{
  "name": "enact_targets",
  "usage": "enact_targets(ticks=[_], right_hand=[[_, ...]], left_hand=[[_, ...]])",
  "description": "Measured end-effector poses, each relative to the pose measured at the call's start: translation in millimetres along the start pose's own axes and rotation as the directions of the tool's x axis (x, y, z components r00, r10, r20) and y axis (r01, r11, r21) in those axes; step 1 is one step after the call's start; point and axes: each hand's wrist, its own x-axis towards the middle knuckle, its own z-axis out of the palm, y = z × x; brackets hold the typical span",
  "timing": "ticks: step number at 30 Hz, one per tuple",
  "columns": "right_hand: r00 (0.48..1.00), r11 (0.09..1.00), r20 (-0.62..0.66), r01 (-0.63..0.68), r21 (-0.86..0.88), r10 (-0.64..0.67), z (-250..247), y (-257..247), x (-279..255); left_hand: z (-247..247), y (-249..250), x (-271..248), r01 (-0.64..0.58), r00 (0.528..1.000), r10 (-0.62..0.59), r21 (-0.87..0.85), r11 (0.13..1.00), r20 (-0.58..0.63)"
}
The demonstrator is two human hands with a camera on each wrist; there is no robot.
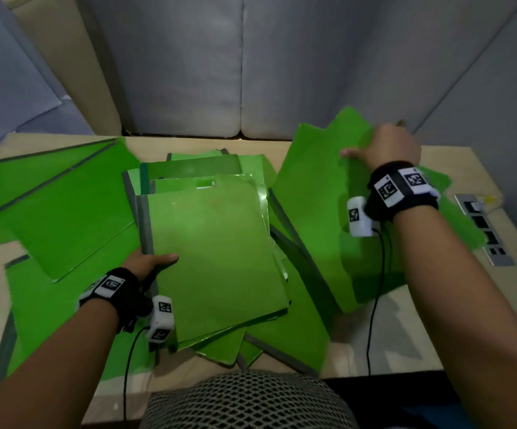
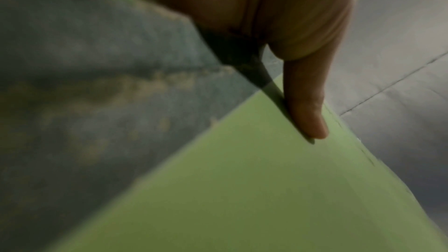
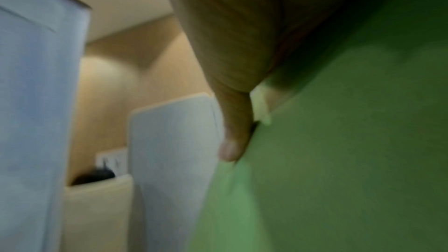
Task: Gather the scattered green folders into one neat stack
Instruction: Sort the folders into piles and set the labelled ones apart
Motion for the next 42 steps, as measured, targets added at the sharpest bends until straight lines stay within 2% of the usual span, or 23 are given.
enact_targets(ticks=[3, 6, 8, 10, 12, 16, 19, 23, 25, 27, 30, 31, 32, 33, 35, 36, 38, 39, 42], right_hand=[[0.982, 0.982, -0.183, -0.002, 0.189, 0.037, -31, -12, -7], [0.957, 0.933, -0.261, -0.023, 0.358, 0.124, -35, -14, -10], [0.965, 0.887, -0.197, -0.067, 0.457, 0.174, -13, -16, -11], [0.977, 0.833, -0.021, -0.168, 0.527, 0.210, 27, -20, -18], [0.957, 0.787, 0.171, -0.292, 0.544, 0.236, 75, -26, -32], [0.893, 0.786, 0.402, -0.394, 0.477, 0.204, 141, -30, -66], [0.870, 0.856, 0.475, -0.340, 0.391, 0.128, 162, -31, -78], [0.910, 0.929, 0.414, -0.157, 0.335, 0.005, 172, -38, -91], [0.906, 0.955, 0.416, -0.046, 0.292, -0.083, 173, -45, -100], [0.872, 0.958, 0.449, 0.070, 0.280, -0.195, 173, -49, -111], [0.785, 0.937, 0.518, 0.227, 0.266, -0.338, 175, -46, -116], [0.783, 0.935, 0.520, 0.228, 0.270, -0.341, 174, -42, -114], [0.807, 0.937, 0.493, 0.205, 0.282, -0.325, 174, -37, -109], [0.853, 0.946, 0.438, 0.172, 0.275, -0.282, 174, -30, -101], [0.936, 0.986, 0.326, 0.085, 0.144, -0.129, 173, -15, -83], [0.945, 1.000, 0.326, 0.012, 0.028, -0.021, 174, -6, -74], [0.908, 0.985, 0.388, -0.115, -0.125, 0.155, 177, 8, -61], [0.890, 0.979, 0.416, -0.133, -0.154, 0.187, 179, 13, -56], [0.886, 0.981, 0.443, -0.060, -0.186, 0.138, 184, 19, -44]], left_hand=[[-2, -2, -2, -0.008, 1.000, 0.008, 0.002, 1.000, -0.008], [-3, -3, -5, -0.015, 1.000, 0.015, 0.013, 1.000, -0.007], [-1, -3, -7, -0.036, 0.999, 0.036, 0.002, 0.999, -0.004], [0, -3, -9, -0.051, 0.999, 0.051, -0.021, 0.998, -0.014], [-1, -2, -10, -0.043, 0.999, 0.043, -0.033, 0.999, -0.026], [-2, -2, -10, -0.032, 0.999, 0.032, -0.060, 0.998, -0.008], [0, -3, -9, -0.026, 1.000, 0.026, -0.087, 0.996, 0.001], [8, -3, -3, -0.024, 1.000, 0.022, -0.131, 0.991, -0.012], [10, -2, -2, -0.031, 0.999, 0.029, -0.121, 0.992, -0.013], [10, -2, 0, -0.043, 0.998, 0.039, -0.099, 0.994, -0.047], [10, -2, 3, -0.036, 0.996, 0.033, -0.035, 0.999, -0.086], [10, -2, 3, -0.031, 0.996, 0.028, -0.025, 0.999, -0.089], [10, -1, 3, -0.027, 0.996, 0.025, -0.023, 0.999, -0.084], [10, -1, 2, -0.021, 0.997, 0.019, -0.027, 0.999, -0.076], [11, -3, 2, -0.011, 0.999, 0.009, -0.042, 0.999, -0.048], [11, -4, 2, -0.007, 0.999, 0.006, -0.045, 0.999, -0.035], [12, -5, 1, -0.010, 1.000, 0.009, -0.050, 0.999, -0.019], [12, -4, 0, -0.006, 1.000, 0.005, -0.057, 0.998, -0.009], [11, -4, -1, 0.000, 1.000, 0.000, -0.061, 0.998, 0.002]])
